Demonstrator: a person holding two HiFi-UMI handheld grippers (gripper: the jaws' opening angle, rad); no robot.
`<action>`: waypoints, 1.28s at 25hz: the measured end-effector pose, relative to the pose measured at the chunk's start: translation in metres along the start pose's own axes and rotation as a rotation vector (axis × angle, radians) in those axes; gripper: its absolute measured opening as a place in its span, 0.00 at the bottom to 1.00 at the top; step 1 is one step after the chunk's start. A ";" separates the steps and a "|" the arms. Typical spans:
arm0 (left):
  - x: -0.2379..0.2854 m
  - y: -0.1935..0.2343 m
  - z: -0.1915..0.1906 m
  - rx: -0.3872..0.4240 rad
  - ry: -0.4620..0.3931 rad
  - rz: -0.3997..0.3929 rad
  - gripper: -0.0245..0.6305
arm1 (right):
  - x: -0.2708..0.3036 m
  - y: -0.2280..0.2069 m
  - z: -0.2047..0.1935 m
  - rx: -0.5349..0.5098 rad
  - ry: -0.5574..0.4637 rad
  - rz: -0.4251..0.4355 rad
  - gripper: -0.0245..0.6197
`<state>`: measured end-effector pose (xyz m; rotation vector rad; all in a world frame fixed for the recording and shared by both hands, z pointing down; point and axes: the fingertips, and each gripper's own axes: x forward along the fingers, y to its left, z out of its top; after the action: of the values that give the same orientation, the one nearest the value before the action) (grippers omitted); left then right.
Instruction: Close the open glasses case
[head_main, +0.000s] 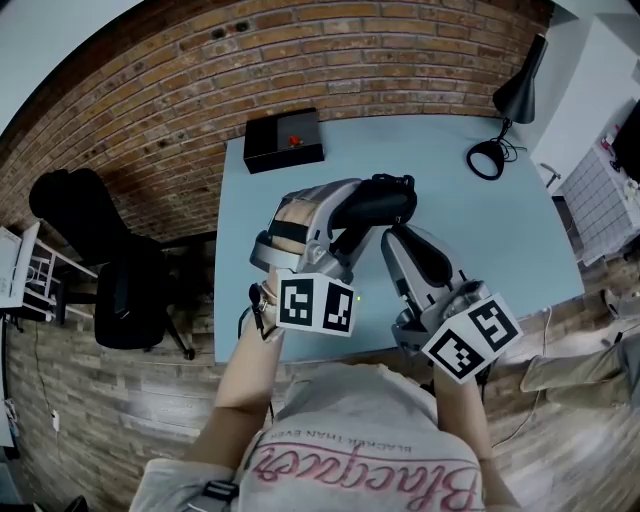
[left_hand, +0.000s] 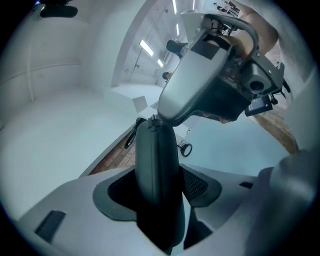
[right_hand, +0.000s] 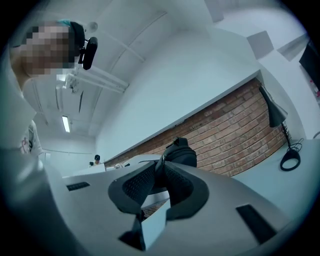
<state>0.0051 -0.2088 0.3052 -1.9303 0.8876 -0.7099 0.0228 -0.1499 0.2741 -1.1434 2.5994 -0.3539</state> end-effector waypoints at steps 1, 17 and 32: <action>-0.001 0.000 0.000 -0.001 0.000 0.003 0.44 | 0.001 0.000 0.000 0.016 -0.003 0.002 0.15; -0.001 -0.011 0.007 0.020 0.023 -0.023 0.43 | -0.011 -0.025 0.002 -0.162 0.058 -0.239 0.07; -0.021 -0.017 0.011 -0.021 -0.110 -0.126 0.43 | -0.022 -0.019 0.005 -0.134 0.130 -0.147 0.07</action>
<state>0.0065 -0.1810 0.3120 -2.0369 0.7140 -0.6629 0.0515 -0.1469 0.2793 -1.4063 2.6924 -0.2977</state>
